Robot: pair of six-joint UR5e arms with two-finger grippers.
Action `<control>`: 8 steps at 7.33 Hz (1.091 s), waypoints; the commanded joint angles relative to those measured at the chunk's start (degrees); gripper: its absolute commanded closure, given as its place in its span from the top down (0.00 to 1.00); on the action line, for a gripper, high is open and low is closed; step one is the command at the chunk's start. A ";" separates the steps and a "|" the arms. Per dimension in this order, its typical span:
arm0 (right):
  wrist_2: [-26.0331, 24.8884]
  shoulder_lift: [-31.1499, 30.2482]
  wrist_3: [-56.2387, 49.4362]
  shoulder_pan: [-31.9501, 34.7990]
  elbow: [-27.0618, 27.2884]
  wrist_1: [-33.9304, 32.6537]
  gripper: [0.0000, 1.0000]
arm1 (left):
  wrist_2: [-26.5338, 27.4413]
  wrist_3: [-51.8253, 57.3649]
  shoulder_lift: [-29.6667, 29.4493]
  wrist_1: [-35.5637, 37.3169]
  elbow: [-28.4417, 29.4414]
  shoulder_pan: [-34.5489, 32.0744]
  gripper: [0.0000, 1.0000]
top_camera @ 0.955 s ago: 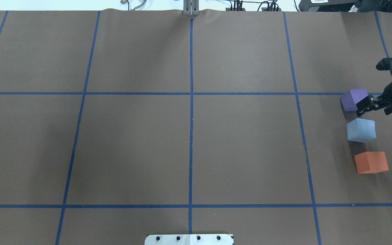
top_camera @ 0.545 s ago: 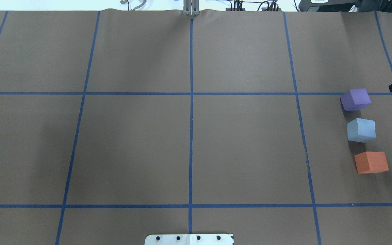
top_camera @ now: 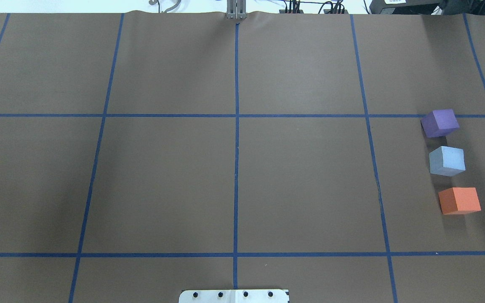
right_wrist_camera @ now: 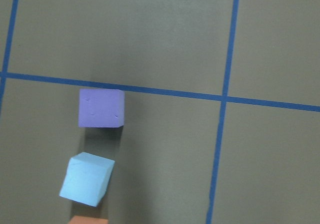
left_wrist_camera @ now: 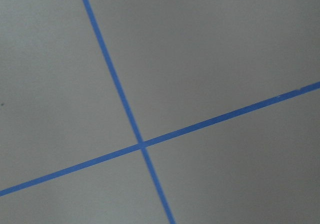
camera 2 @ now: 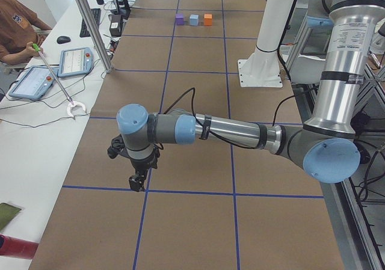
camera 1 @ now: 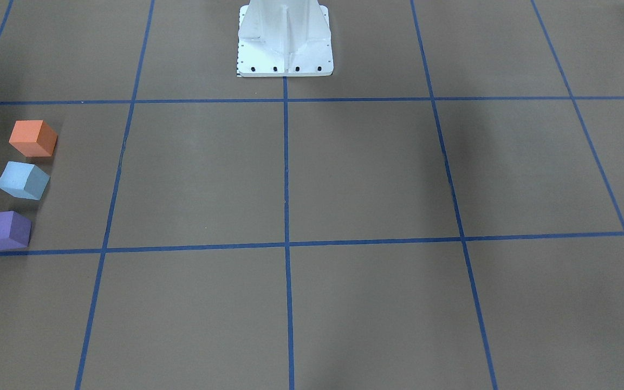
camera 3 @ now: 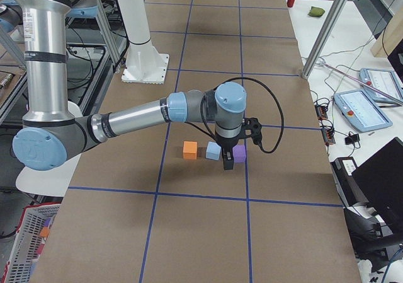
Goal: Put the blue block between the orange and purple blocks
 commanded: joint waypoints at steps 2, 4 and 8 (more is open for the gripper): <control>-0.18 -0.65 -2.70 1.27 -6.01 0.89 1.00 | 0.31 -2.47 3.64 -8.10 4.33 -1.03 1.00; -0.26 -0.56 -2.26 1.27 -10.67 4.93 1.00 | -0.04 -13.63 3.27 -8.57 0.09 0.54 1.00; -0.18 -0.56 -1.91 1.27 -14.13 9.77 1.00 | -0.04 -17.79 4.68 -8.74 -1.79 4.07 1.00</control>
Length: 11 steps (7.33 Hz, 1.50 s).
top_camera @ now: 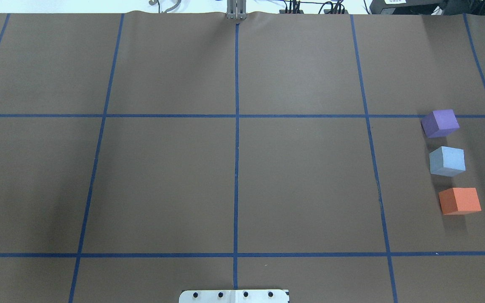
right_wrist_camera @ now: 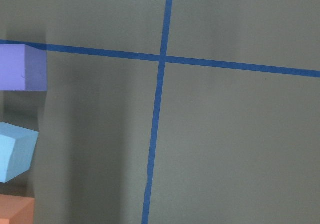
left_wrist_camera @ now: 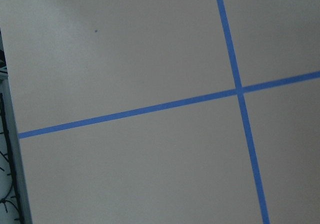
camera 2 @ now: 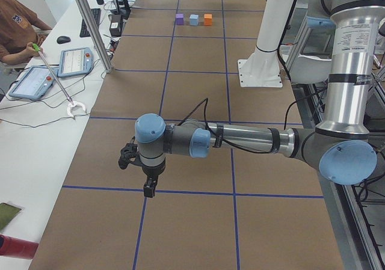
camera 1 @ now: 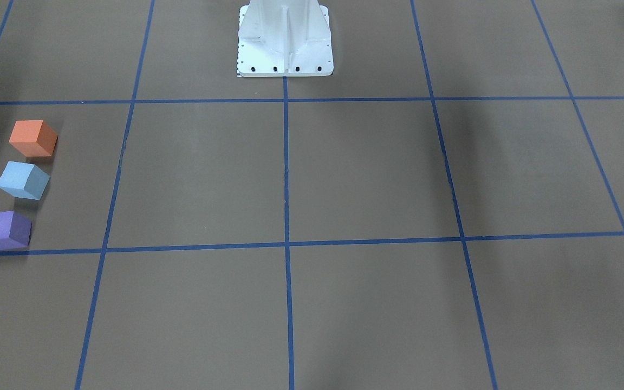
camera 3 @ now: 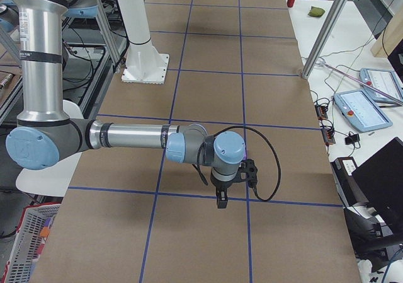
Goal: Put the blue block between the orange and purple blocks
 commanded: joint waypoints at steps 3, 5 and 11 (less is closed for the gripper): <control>0.18 -0.44 0.23 0.00 1.23 0.44 1.00 | 0.06 -0.36 1.03 0.01 0.32 0.26 1.00; 0.35 -0.62 0.14 0.00 1.06 0.44 1.00 | 0.06 -0.36 1.21 -0.07 0.32 0.26 1.00; 0.44 -0.62 0.14 0.00 1.67 0.44 1.00 | 0.23 -0.27 1.21 -0.07 0.32 0.26 1.00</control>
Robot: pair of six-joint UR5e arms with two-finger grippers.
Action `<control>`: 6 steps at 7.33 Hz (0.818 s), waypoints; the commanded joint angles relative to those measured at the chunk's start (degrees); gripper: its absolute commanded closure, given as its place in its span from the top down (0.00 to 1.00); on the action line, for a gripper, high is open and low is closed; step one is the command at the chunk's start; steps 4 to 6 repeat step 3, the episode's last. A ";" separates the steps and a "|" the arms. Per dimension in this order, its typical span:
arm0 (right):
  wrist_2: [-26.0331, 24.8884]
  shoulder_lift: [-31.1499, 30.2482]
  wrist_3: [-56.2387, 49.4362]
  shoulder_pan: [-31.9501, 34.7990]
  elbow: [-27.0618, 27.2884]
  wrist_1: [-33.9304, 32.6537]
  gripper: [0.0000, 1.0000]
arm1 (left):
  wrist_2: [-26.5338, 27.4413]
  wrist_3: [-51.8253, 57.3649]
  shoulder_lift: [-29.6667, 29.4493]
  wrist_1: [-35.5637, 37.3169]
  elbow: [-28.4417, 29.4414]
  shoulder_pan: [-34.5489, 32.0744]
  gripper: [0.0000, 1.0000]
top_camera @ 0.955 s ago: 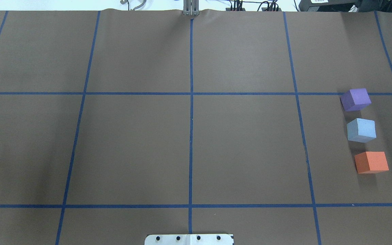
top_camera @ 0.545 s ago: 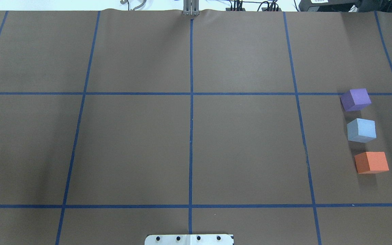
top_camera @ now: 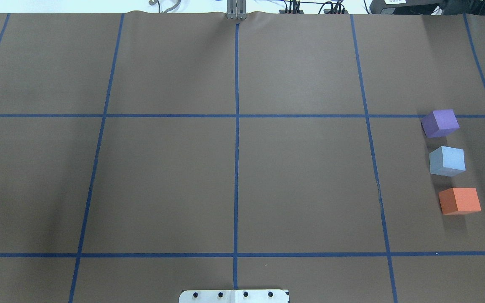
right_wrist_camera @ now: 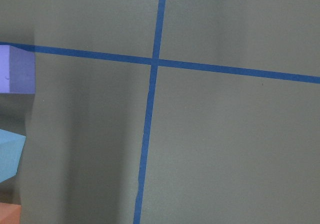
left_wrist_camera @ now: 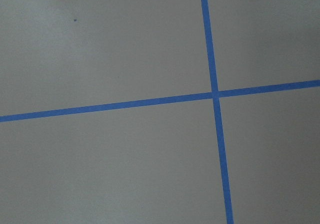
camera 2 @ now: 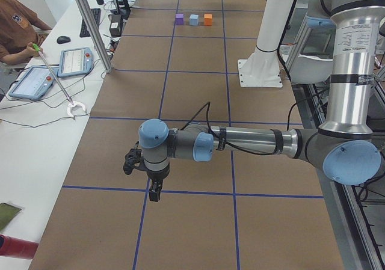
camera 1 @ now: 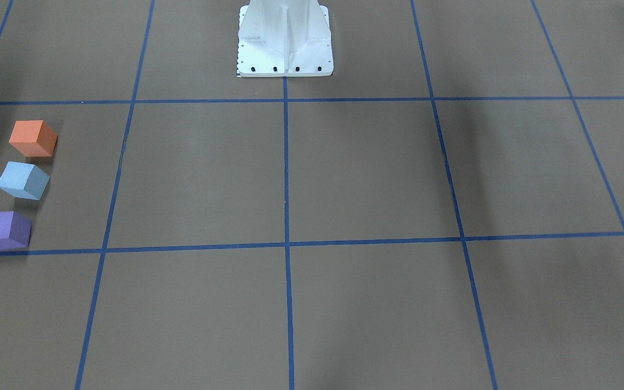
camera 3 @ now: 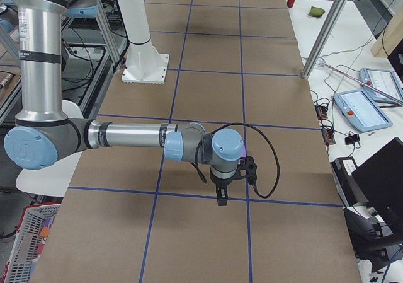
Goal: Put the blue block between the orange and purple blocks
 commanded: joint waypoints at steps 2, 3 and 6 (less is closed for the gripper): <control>0.17 0.00 0.00 0.00 0.06 0.00 1.00 | 0.33 0.09 0.00 0.00 0.09 0.00 1.00; 0.18 0.00 0.00 0.00 0.06 0.00 1.00 | 0.33 0.18 0.00 0.00 0.09 0.00 1.00; 0.18 0.00 0.00 0.00 0.06 0.00 1.00 | 0.33 0.18 0.00 0.00 0.09 0.00 1.00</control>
